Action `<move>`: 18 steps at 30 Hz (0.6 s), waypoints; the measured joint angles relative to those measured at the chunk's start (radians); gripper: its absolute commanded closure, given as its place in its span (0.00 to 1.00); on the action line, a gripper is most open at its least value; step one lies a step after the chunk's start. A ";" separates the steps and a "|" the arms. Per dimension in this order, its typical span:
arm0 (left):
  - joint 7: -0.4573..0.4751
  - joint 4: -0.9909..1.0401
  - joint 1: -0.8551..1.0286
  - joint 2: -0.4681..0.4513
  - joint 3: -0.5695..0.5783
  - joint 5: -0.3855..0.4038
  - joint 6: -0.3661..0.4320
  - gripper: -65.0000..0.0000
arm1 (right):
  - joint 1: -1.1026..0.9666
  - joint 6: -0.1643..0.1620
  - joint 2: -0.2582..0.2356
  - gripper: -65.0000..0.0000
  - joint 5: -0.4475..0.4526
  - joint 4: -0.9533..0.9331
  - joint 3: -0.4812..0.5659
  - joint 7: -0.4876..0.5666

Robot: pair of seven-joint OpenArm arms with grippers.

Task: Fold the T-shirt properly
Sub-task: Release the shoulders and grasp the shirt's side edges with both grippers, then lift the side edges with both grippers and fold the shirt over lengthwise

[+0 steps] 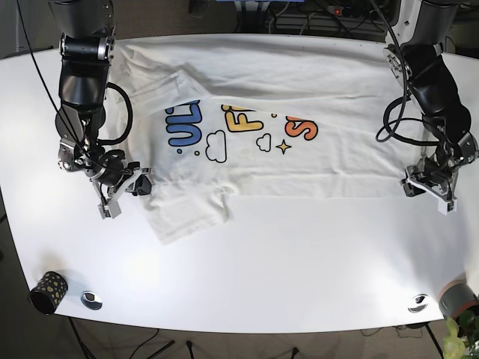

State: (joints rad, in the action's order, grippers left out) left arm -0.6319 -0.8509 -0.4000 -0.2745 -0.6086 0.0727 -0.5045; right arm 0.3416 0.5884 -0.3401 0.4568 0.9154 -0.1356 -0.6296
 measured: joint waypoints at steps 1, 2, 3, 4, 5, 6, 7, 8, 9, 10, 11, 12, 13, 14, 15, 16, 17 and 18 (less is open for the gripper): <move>0.000 0.003 0.001 0.000 0.000 -0.001 0.000 0.87 | 0.000 0.000 0.000 0.89 0.000 0.000 0.000 0.000; 0.002 0.005 0.001 0.000 0.000 0.000 0.000 0.91 | 0.000 0.000 0.000 0.89 0.000 0.000 0.000 0.000; 0.001 0.006 0.001 0.001 0.000 0.000 0.000 0.93 | 0.000 0.000 -0.001 0.89 0.000 0.000 0.000 0.000; 0.001 0.006 0.001 0.002 0.000 -0.002 0.000 0.95 | 0.000 0.000 -0.001 0.90 0.000 0.000 0.000 0.000; 0.001 0.006 0.001 0.003 0.000 -0.001 0.000 0.96 | 0.000 0.000 0.000 0.90 0.000 0.000 0.000 0.000; 0.001 0.006 0.002 0.003 0.000 0.002 0.000 0.96 | 0.000 0.000 0.000 0.90 0.000 0.000 0.000 0.000; 0.001 0.005 0.003 0.003 0.000 0.003 0.000 0.96 | 0.000 0.000 0.000 0.90 0.000 0.000 0.000 0.000; 0.002 0.005 0.004 0.003 0.000 0.005 -0.001 0.97 | 0.000 0.000 0.001 0.90 0.000 0.000 0.000 0.000; 0.004 0.005 0.004 0.003 0.000 0.006 -0.005 0.98 | 0.000 0.000 0.002 0.90 0.000 0.000 0.000 0.000; 0.008 0.005 0.005 0.003 0.000 0.004 -0.026 1.00 | 0.000 0.000 0.002 0.90 0.000 0.000 0.000 0.000; 0.013 0.005 0.007 0.003 0.000 -0.005 -0.060 1.00 | 0.000 0.000 0.002 0.91 0.000 0.000 0.000 0.000; 0.017 0.005 0.010 0.003 0.000 -0.005 -0.099 1.00 | 0.001 0.000 0.002 0.93 0.000 0.000 0.000 0.000; 0.021 0.005 0.012 0.005 -0.001 -0.006 -0.130 1.00 | 0.000 -0.001 0.002 0.95 -0.001 0.006 0.000 -0.003; 0.021 0.005 0.013 0.005 -0.003 -0.003 -0.151 1.00 | -0.003 -0.001 0.002 0.98 -0.002 0.015 0.000 -0.004; 0.021 0.005 0.015 0.006 -0.005 -0.002 -0.173 1.00 | -0.006 0.000 0.003 1.00 -0.007 0.033 0.000 -0.011; 0.020 0.003 0.015 0.006 -0.005 -0.002 -0.186 1.00 | -0.008 0.000 0.002 1.00 -0.007 0.052 0.000 -0.010; 0.020 -0.007 0.018 0.007 -0.005 -0.002 -0.186 1.00 | -0.009 0.000 0.002 1.00 -0.006 0.066 0.000 -0.010; 0.011 -0.023 0.019 0.009 -0.005 -0.008 -0.186 1.00 | -0.008 0.000 0.002 1.00 -0.007 0.084 0.000 -0.014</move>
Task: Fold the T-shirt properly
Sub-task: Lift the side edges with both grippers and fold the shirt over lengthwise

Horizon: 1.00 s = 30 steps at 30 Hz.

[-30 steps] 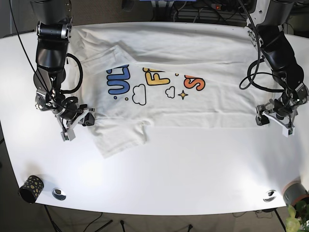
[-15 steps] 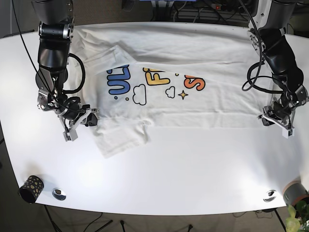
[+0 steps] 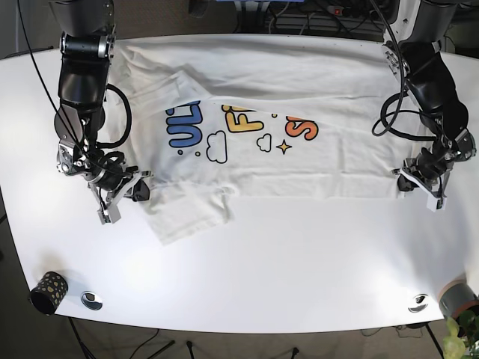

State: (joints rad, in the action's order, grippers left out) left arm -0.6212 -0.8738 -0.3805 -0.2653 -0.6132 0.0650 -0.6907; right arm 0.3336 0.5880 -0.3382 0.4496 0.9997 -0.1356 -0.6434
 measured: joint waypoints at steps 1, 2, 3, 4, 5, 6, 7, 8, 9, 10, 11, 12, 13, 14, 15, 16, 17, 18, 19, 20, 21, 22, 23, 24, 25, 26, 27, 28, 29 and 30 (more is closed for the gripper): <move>-0.014 -0.028 0.007 0.003 0.000 -0.009 0.000 1.00 | 0.002 0.000 0.000 1.00 0.000 0.016 -0.001 -0.003; -0.016 -0.064 0.020 0.007 0.000 -0.012 -0.002 1.00 | 0.002 0.000 0.000 1.00 0.002 0.028 -0.001 -0.004; -0.015 -0.097 0.033 0.008 0.000 -0.012 -0.001 1.00 | 0.003 0.001 0.000 1.00 0.004 0.040 -0.001 -0.004; -0.013 -0.129 0.043 0.008 0.000 -0.008 -0.002 1.00 | 0.003 0.001 0.000 1.00 0.004 0.050 -0.001 -0.005; -0.013 -0.155 0.052 0.009 0.000 -0.008 -0.002 1.00 | 0.002 0.001 -0.001 1.00 0.005 0.058 -0.001 -0.008; -0.014 -0.178 0.060 0.011 -0.003 -0.009 -0.003 1.00 | 0.002 0.001 -0.003 1.00 0.008 0.062 -0.001 -0.016; -0.014 -0.198 0.066 0.015 -0.004 -0.010 -0.002 1.00 | 0.002 0.000 -0.006 1.00 0.006 0.062 -0.001 -0.031; -0.015 -0.214 0.071 0.019 -0.004 -0.011 -0.002 1.00 | -0.001 -0.002 -0.008 1.00 0.000 0.074 -0.002 -0.051; -0.020 -0.233 0.077 0.023 -0.002 -0.011 -0.002 1.00 | -0.008 -0.001 -0.008 1.00 0.000 0.088 -0.002 -0.063; -0.030 -0.247 0.082 0.026 0.000 -0.011 -0.002 1.00 | -0.014 -0.001 -0.009 1.00 -0.001 0.108 -0.003 -0.074; -0.045 -0.264 0.087 0.029 0.001 -0.009 -0.003 1.00 | -0.024 -0.001 -0.009 1.00 -0.001 0.134 -0.003 -0.076; -0.057 -0.286 0.093 0.031 0.001 -0.007 -0.004 1.00 | -0.036 0.000 -0.009 1.00 0.002 0.167 -0.006 -0.076; -0.070 -0.306 0.100 0.032 0.001 -0.005 -0.006 1.00 | -0.048 0.006 -0.011 1.00 0.006 0.201 -0.016 -0.081; -0.075 -0.320 0.106 0.031 0.000 -0.005 -0.006 1.00 | -0.058 0.007 -0.011 1.00 0.008 0.229 -0.026 -0.094; -0.084 -0.342 0.115 0.029 -0.001 -0.006 -0.006 1.00 | -0.072 0.008 -0.011 1.00 0.007 0.266 -0.044 -0.108; -0.090 -0.361 0.125 0.027 -0.002 -0.002 -0.006 1.00 | -0.086 0.006 -0.014 1.00 0.010 0.298 -0.057 -0.118; -0.092 -0.381 0.138 0.026 -0.003 0.010 -0.006 1.00 | -0.100 0.006 -0.015 1.00 0.008 0.330 -0.068 -0.136; -0.093 -0.397 0.150 0.026 -0.010 0.028 -0.006 1.00 | -0.111 0.006 -0.017 1.00 0.006 0.359 -0.079 -0.154; -0.092 -0.412 0.163 0.026 -0.016 0.054 -0.006 1.00 | -0.123 0.007 -0.018 1.00 0.006 0.385 -0.089 -0.174; -0.090 -0.423 0.174 0.027 -0.023 0.075 -0.006 1.00 | -0.134 0.007 -0.018 1.00 0.006 0.408 -0.099 -0.183; -0.094 -0.431 0.185 0.026 -0.030 0.089 -0.006 1.00 | -0.146 0.007 -0.017 1.00 0.006 0.434 -0.110 -0.197; -0.106 -0.440 0.195 0.027 -0.037 0.095 -0.006 1.00 | -0.157 0.006 -0.018 1.00 0.006 0.453 -0.119 -0.207; -0.122 -0.449 0.202 0.027 -0.048 0.098 -0.006 1.00 | -0.168 0.006 -0.017 1.00 0.008 0.471 -0.123 -0.212; -0.146 -0.457 0.210 0.027 -0.060 0.097 -0.006 1.00 | -0.180 0.006 -0.017 1.00 0.008 0.497 -0.129 -0.218; -0.158 -0.471 0.219 0.027 -0.073 0.095 -0.006 1.00 | -0.193 0.007 -0.016 1.00 0.011 0.520 -0.136 -0.224; -0.160 -0.484 0.229 0.027 -0.086 0.097 -0.006 1.00 | -0.203 0.008 -0.016 1.00 0.015 0.535 -0.140 -0.227; -0.169 -0.503 0.238 0.029 -0.098 0.099 -0.006 1.00 | -0.217 0.008 -0.016 1.00 0.018 0.557 -0.148 -0.237; -0.176 -0.516 0.247 0.027 -0.105 0.101 -0.006 1.00 | -0.230 0.010 -0.014 1.00 0.022 0.581 -0.157 -0.249; -0.178 -0.533 0.258 0.026 -0.111 0.102 -0.006 1.00 | -0.245 0.011 -0.014 1.00 0.022 0.603 -0.163 -0.259; -0.184 -0.547 0.269 0.026 -0.115 0.106 -0.006 1.00 | -0.260 0.011 -0.015 1.00 0.021 0.629 -0.171 -0.267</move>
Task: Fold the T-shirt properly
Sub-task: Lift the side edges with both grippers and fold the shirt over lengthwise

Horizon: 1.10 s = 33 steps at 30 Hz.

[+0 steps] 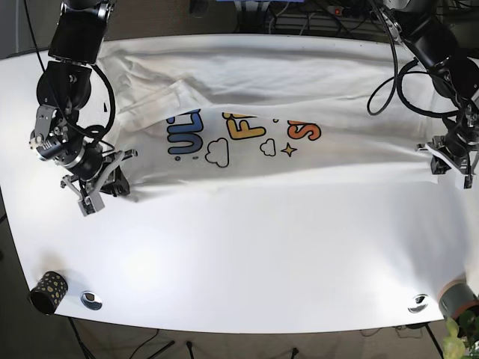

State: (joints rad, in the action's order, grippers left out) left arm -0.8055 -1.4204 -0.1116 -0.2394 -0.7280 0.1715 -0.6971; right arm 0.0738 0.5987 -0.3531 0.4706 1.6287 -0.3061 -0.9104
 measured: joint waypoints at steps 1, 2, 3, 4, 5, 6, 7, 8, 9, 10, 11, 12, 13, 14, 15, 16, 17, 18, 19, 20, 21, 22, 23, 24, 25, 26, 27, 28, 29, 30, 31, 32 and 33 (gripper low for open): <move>-0.012 -0.013 0.010 0.000 -0.001 0.010 0.000 1.00 | -0.017 0.000 -0.001 1.00 0.000 0.031 -0.007 -0.013; -0.023 -0.027 0.022 0.001 0.000 0.018 0.000 1.00 | -0.035 0.000 -0.002 1.00 0.000 0.058 -0.011 -0.018; -0.032 -0.042 0.035 0.002 0.000 0.032 0.000 1.00 | -0.053 0.000 -0.002 1.00 0.000 0.089 -0.014 -0.019; -0.041 -0.060 0.049 0.003 -0.003 0.048 0.000 1.00 | -0.073 0.000 -0.002 1.00 0.003 0.117 -0.020 -0.019; -0.047 -0.080 0.063 0.005 -0.006 0.062 0.000 1.00 | -0.092 0.001 -0.002 1.00 0.003 0.143 -0.023 -0.021; -0.055 -0.099 0.074 0.006 -0.011 0.072 0.000 1.00 | -0.108 0.001 -0.002 1.00 0.004 0.163 -0.027 -0.021; -0.078 -0.124 0.090 0.005 -0.018 0.085 0.000 1.00 | -0.131 0.000 -0.002 1.00 0.004 0.191 -0.032 -0.026; -0.093 -0.144 0.102 0.004 -0.022 0.095 -0.002 1.00 | -0.148 0.003 -0.002 1.00 0.004 0.211 -0.038 -0.027; -0.101 -0.163 0.113 0.003 -0.027 0.100 -0.001 1.00 | -0.166 0.002 -0.001 1.00 0.002 0.225 -0.042 -0.030; -0.117 -0.186 0.126 0.003 -0.036 0.109 -0.001 1.00 | -0.191 0.001 -0.002 1.00 0.005 0.249 -0.051 -0.029; -0.121 -0.207 0.140 0.003 -0.044 0.119 -0.002 1.00 | -0.212 0.002 -0.002 1.00 0.003 0.267 -0.059 -0.029; -0.122 -0.222 0.151 0.003 -0.051 0.127 -0.002 1.00 | -0.226 0.003 0.000 1.00 0.003 0.281 -0.064 -0.030; -0.122 -0.238 0.165 0.003 -0.057 0.139 -0.003 1.00 | -0.244 0.001 0.005 1.00 0.005 0.296 -0.072 -0.029; -0.122 -0.250 0.179 0.003 -0.061 0.145 -0.003 1.00 | -0.258 0.001 0.011 1.00 0.003 0.304 -0.082 -0.029; -0.122 -0.262 0.194 0.003 -0.064 0.146 -0.003 1.00 | -0.277 0.001 0.021 1.00 0.004 0.314 -0.092 -0.029; -0.122 -0.268 0.206 0.003 -0.064 0.146 -0.003 1.00 | -0.294 0.003 0.032 1.00 0.005 0.323 -0.106 -0.029; -0.122 -0.272 0.217 0.003 -0.064 0.146 -0.003 1.00 | -0.312 0.003 0.038 1.00 0.004 0.328 -0.114 -0.029; -0.123 -0.274 0.229 0.003 -0.064 0.146 -0.003 1.00 | -0.327 0.004 0.044 1.00 0.005 0.333 -0.119 -0.030; -0.122 -0.277 0.240 0.003 -0.064 0.146 -0.003 1.00 | -0.348 0.005 0.050 1.00 0.005 0.342 -0.126 -0.030; -0.123 -0.282 0.254 0.003 -0.064 0.145 -0.003 1.00 | -0.366 0.005 0.054 1.00 0.005 0.346 -0.127 -0.029; -0.123 -0.285 0.264 0.003 -0.064 0.146 -0.003 1.00 | -0.378 0.005 0.060 1.00 0.003 0.348 -0.127 -0.031; -0.122 -0.286 0.274 0.003 -0.064 0.148 -0.003 1.00 | -0.391 0.005 0.063 1.00 0.002 0.352 -0.128 -0.029; -0.122 -0.286 0.285 0.003 -0.064 0.148 -0.003 1.00 | -0.408 0.005 0.069 1.00 0.001 0.356 -0.128 -0.031; -0.122 -0.286 0.298 0.003 -0.064 0.147 -0.003 1.00 | -0.423 0.005 0.074 1.00 0.000 0.360 -0.129 -0.032; -0.122 -0.286 0.309 0.003 -0.064 0.148 -0.003 1.00 | -0.431 0.004 0.080 1.00 0.000 0.363 -0.129 -0.034; -0.122 -0.286 0.321 0.003 -0.063 0.148 -0.003 1.00 | -0.444 0.005 0.085 1.00 0.000 0.366 -0.129 -0.034; -0.121 -0.286 0.334 0.003 -0.063 0.148 -0.003 1.00 | -0.455 0.005 0.089 1.00 0.001 0.367 -0.129 -0.033; -0.122 -0.286 0.347 0.003 -0.064 0.148 -0.003 1.00 | -0.464 0.005 0.093 1.00 0.002 0.367 -0.129 -0.033; -0.122 -0.286 0.359 0.003 -0.064 0.148 -0.003 1.00 | -0.474 0.005 0.093 1.00 0.002 0.367 -0.129 -0.034; -0.122 -0.286 0.372 0.003 -0.064 0.145 -0.003 1.00 | -0.486 0.005 0.093 1.00 0.002 0.367 -0.129 -0.034; -0.123 -0.286 0.382 0.003 -0.064 0.145 -0.003 1.00 | -0.492 0.004 0.093 1.00 0.002 0.367 -0.129 -0.033; -0.122 -0.286 0.391 0.003 -0.064 0.146 -0.003 0.99 | -0.499 0.005 0.092 1.00 0.002 0.367 -0.129 -0.033; -0.122 -0.286 0.401 0.003 -0.063 0.148 -0.003 0.99 | -0.506 0.004 0.092 1.00 0.000 0.367 -0.132 -0.034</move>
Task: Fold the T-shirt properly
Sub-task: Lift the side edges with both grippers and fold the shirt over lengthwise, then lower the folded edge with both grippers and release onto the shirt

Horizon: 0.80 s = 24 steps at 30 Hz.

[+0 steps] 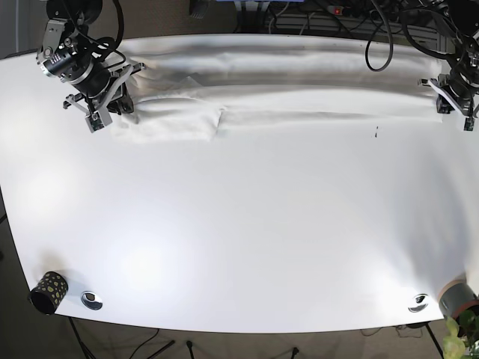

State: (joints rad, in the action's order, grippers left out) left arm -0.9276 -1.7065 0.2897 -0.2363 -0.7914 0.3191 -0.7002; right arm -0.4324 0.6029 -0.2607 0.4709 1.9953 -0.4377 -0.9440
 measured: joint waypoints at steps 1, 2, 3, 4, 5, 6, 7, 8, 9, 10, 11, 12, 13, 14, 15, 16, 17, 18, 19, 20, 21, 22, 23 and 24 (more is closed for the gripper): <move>0.000 0.000 0.008 0.000 0.002 0.000 0.000 0.99 | -0.003 0.000 0.000 1.00 0.000 -0.001 0.000 0.000; 0.000 0.000 0.013 -0.001 0.005 -0.001 0.000 0.99 | -0.006 0.000 0.000 0.98 0.000 0.000 0.000 0.000; 0.000 0.001 0.017 -0.001 0.008 -0.002 0.000 0.95 | -0.010 0.000 0.000 0.93 0.000 -0.001 0.000 0.001; 0.000 0.002 0.022 -0.002 0.016 -0.005 0.000 0.89 | -0.015 0.000 0.000 0.86 0.000 -0.001 0.000 0.001; 0.000 0.002 0.025 -0.005 0.029 -0.007 0.000 0.81 | -0.019 -0.001 0.000 0.79 0.000 -0.001 0.000 0.001; 0.000 0.002 0.027 -0.009 0.046 -0.008 0.001 0.68 | -0.020 -0.002 0.000 0.67 0.000 -0.002 0.000 0.001; 0.000 0.002 0.029 -0.009 0.063 -0.007 0.001 0.56 | -0.020 -0.003 0.000 0.57 -0.003 -0.007 0.000 0.005; 0.000 0.002 0.029 -0.008 0.076 -0.007 0.001 0.45 | -0.020 -0.004 0.000 0.48 -0.003 -0.013 0.000 0.004; 0.000 0.002 0.028 -0.006 0.082 -0.006 0.001 0.35 | -0.020 -0.004 0.000 0.40 -0.005 -0.018 0.000 0.003; 0.000 0.002 0.026 -0.004 0.082 -0.004 0.000 0.27 | -0.021 -0.004 0.000 0.34 -0.007 -0.021 0.000 0.004; 0.001 0.001 0.026 -0.004 0.082 -0.003 0.000 0.24 | -0.020 -0.004 0.002 0.30 -0.005 -0.021 -0.007 0.005; 0.000 0.001 0.026 -0.005 0.081 -0.004 0.000 0.24 | -0.019 -0.003 0.007 0.27 0.002 -0.021 -0.014 0.004; 0.000 0.000 0.026 -0.006 0.080 -0.003 0.000 0.27 | -0.016 0.000 0.021 0.27 0.008 -0.019 -0.031 0.006; 0.000 -0.003 0.025 -0.007 0.080 -0.004 0.000 0.29 | -0.008 -0.003 0.036 0.27 0.013 -0.016 -0.048 0.007; -0.001 -0.012 0.024 -0.006 0.081 -0.005 0.000 0.30 | -0.001 -0.002 0.047 0.27 0.028 -0.014 -0.061 0.002; -0.002 -0.026 0.023 -0.005 0.082 -0.007 0.000 0.32 | 0.007 0.000 0.055 0.27 0.043 -0.013 -0.069 -0.003; -0.008 -0.045 0.017 -0.003 0.082 -0.007 0.000 0.33 | 0.018 0.000 0.060 0.27 0.065 -0.013 -0.073 -0.003; -0.008 -0.065 0.009 -0.003 0.082 -0.006 0.000 0.33 | 0.033 0.000 0.058 0.27 0.084 -0.013 -0.071 0.000; -0.005 -0.081 0.000 -0.001 0.085 -0.003 0.000 0.33 | 0.047 0.000 0.057 0.27 0.097 -0.012 -0.068 0.000; 0.002 -0.088 -0.007 0.005 0.087 -0.003 0.002 0.33 | 0.055 0.000 0.056 0.27 0.113 -0.012 -0.066 0.001; 0.010 -0.093 -0.011 0.016 0.095 -0.002 0.003 0.33 | 0.065 0.000 0.056 0.27 0.121 -0.012 -0.066 0.003; 0.011 -0.093 -0.013 0.027 0.103 0.000 0.003 0.33 | 0.069 -0.001 0.056 0.27 0.137 -0.012 -0.064 0.002; 0.011 -0.091 -0.013 0.036 0.111 -0.001 0.003 0.33 | 0.072 -0.003 0.056 0.27 0.140 -0.012 -0.049 -0.007; 0.005 -0.089 -0.011 0.044 0.119 0.000 0.003 0.33 | 0.076 -0.005 0.055 0.27 0.138 -0.011 -0.030 -0.025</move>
State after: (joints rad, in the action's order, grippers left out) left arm -0.9226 -1.7958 0.2790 -0.1925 -0.6724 0.3191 -0.6975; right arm -0.3565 0.5983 -0.2054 0.6090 1.9842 -0.4679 -0.9688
